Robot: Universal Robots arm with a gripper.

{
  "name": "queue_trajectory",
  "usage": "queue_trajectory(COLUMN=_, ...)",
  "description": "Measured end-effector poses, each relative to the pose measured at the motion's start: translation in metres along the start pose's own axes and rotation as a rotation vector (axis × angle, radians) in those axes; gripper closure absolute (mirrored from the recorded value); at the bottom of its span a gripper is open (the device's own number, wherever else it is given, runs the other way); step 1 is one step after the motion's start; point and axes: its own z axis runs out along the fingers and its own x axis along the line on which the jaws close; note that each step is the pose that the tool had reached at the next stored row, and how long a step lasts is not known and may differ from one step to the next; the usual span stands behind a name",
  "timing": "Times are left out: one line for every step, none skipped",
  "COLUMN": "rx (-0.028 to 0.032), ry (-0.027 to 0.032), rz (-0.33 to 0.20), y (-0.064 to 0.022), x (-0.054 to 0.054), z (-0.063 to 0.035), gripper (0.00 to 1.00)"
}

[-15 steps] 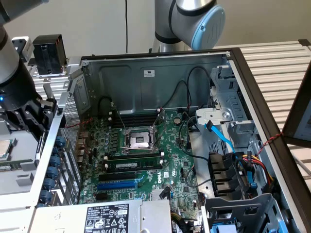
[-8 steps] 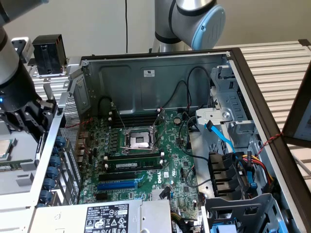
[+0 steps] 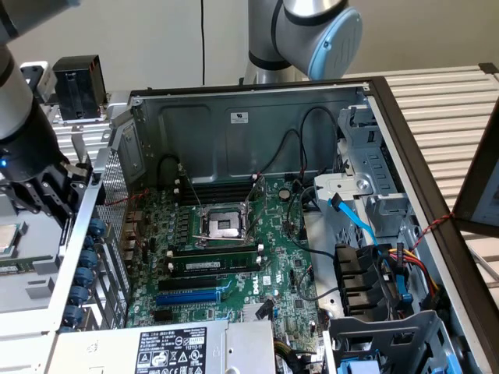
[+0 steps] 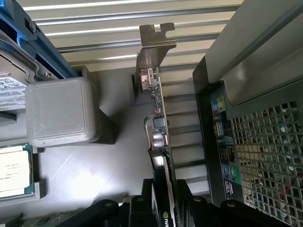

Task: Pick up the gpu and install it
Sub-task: 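Pick up the gpu and move the gpu toward the slot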

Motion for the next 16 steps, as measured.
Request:
queue_trajectory(rx=-0.0008, ry=0.0019, rz=-0.001, y=0.0001, x=-0.0010, z=0.0000, gripper=0.67)
queue_trajectory(rx=-0.0014, ry=0.0044, rz=-0.003, y=0.0002, x=-0.0016, z=0.0001, gripper=0.67)
queue_trajectory(rx=-0.0020, ry=0.0067, rz=-0.008, y=0.0002, x=-0.0016, z=0.0002, gripper=0.67)
queue_trajectory(rx=-0.0029, ry=0.0095, rz=-0.015, y=0.0002, x=-0.0016, z=0.0003, gripper=0.67)
queue_trajectory(rx=-0.0040, ry=0.0135, rz=-0.023, y=0.0002, x=-0.0017, z=0.0004, gripper=0.67)
queue_trajectory(rx=-0.0048, ry=0.0177, rz=-0.031, y=0.0002, x=-0.0017, z=0.0003, gripper=0.67)
queue_trajectory(rx=-0.0053, ry=0.0226, rz=-0.038, y=0.0002, x=-0.0017, z=0.0002, gripper=0.67)
queue_trajectory(rx=-0.0057, ry=0.0270, rz=-0.046, y=0.0002, x=-0.0017, z=0.0003, gripper=0.67)
queue_trajectory(rx=-0.0058, ry=0.0321, rz=-0.054, y=0.0002, x=-0.0016, z=0.0003, gripper=0.67)
queue_trajectory(rx=-0.0061, ry=0.0358, rz=-0.061, y=0.0002, x=-0.0016, z=0.0003, gripper=0.67)
queue_trajectory(rx=-0.0063, ry=0.0397, rz=-0.069, y=0.0002, x=-0.0016, z=0.0004, gripper=0.67)
queue_trajectory(rx=-0.0065, ry=0.0428, rz=-0.076, y=0.0002, x=-0.0017, z=0.0004, gripper=0.67)
queue_trajectory(rx=-0.0066, ry=0.0458, rz=-0.082, y=0.0002, x=-0.0017, z=0.0005, gripper=0.67)
queue_trajectory(rx=-0.0064, ry=0.0495, rz=-0.086, y=0.0002, x=-0.0021, z=0.0006, gripper=0.67)
queue_trajectory(rx=-0.0063, ry=0.0532, rz=-0.090, y=0.0003, x=-0.0030, z=0.0008, gripper=0.67)
queue_trajectory(rx=-0.0064, ry=0.0554, rz=-0.093, y=0.0005, x=-0.0041, z=0.0011, gripper=0.67)
